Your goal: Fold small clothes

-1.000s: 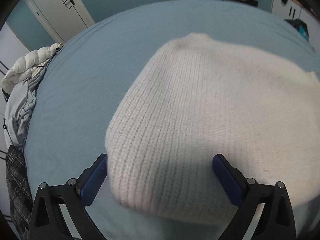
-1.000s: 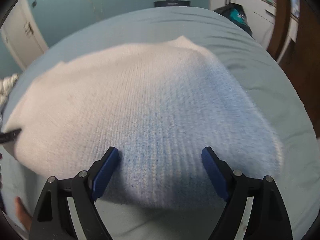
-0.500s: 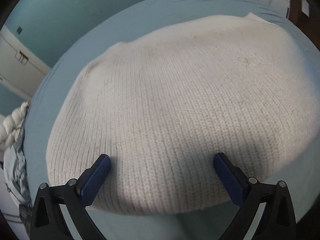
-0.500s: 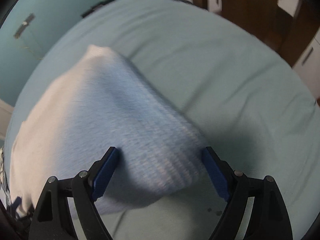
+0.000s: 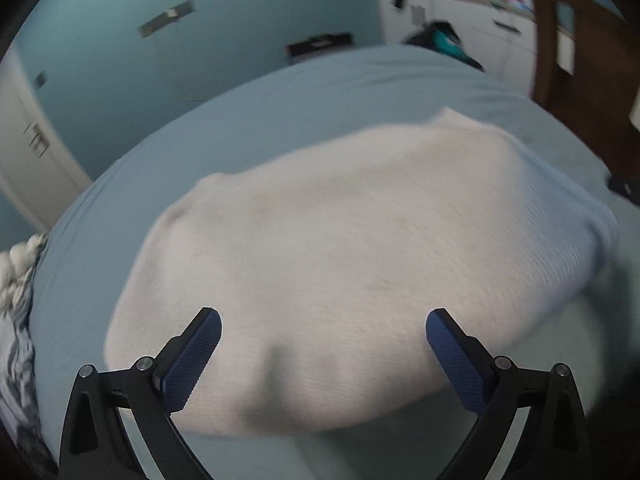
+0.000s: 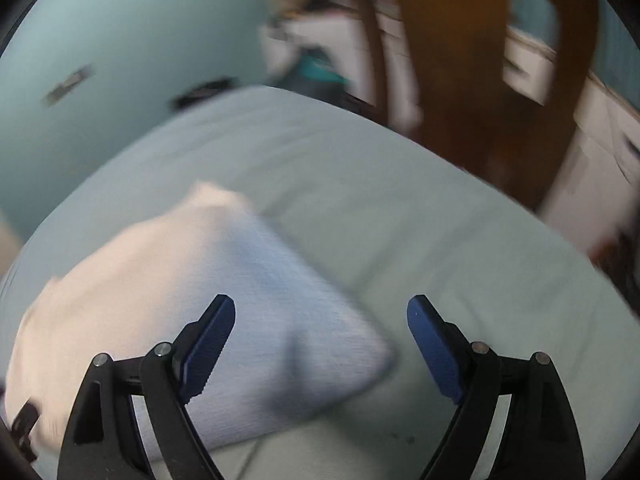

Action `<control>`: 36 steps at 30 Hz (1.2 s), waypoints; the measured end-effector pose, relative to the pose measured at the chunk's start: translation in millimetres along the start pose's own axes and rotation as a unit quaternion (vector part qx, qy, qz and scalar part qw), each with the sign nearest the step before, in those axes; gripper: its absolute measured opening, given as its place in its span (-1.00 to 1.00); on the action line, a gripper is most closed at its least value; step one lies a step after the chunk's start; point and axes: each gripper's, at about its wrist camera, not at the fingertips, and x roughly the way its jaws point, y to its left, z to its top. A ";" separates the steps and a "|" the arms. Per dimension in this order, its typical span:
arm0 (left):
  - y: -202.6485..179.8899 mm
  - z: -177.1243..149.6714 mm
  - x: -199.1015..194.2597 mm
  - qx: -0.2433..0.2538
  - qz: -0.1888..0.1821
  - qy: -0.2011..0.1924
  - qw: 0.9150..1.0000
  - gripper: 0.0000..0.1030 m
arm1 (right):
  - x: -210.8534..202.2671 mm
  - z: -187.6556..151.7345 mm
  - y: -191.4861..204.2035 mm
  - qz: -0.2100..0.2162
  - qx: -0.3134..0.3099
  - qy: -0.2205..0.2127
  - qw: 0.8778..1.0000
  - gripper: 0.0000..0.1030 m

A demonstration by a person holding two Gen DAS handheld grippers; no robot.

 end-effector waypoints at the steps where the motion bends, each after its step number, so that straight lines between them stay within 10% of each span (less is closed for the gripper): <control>1: -12.6 -4.0 6.1 0.028 0.003 0.009 1.000 1.00 | -2.3 -3.4 15.4 0.026 -0.034 0.003 0.999 0.66; 8: -62.4 -48.0 76.3 0.202 0.077 0.114 0.970 1.00 | 36.9 -56.5 98.2 0.039 -0.253 0.132 0.958 0.73; 12: -81.3 -59.1 67.5 0.277 0.112 0.059 0.953 1.00 | 51.0 -47.6 85.6 0.042 -0.208 0.140 0.967 0.98; 16: -62.9 -43.9 47.8 0.229 0.053 0.072 0.969 1.00 | 36.3 -40.7 79.0 0.057 -0.196 0.131 0.970 0.98; 23: 11.8 -5.3 -27.1 0.052 -0.004 -0.014 0.999 1.00 | -13.9 -22.7 50.7 0.082 -0.115 0.059 0.988 0.98; 28: 52.8 -4.1 -7.5 -0.076 -0.002 0.026 0.997 1.00 | -2.8 -19.6 55.1 0.082 -0.114 0.089 0.986 0.98; 34: 55.3 -32.8 55.2 -0.048 0.057 0.124 0.989 1.00 | 36.0 -33.0 70.2 0.036 -0.164 0.160 0.973 0.98; 36: 54.0 -36.6 55.6 -0.046 0.066 0.098 0.992 1.00 | 37.5 -32.8 72.9 0.035 -0.166 0.154 0.973 0.98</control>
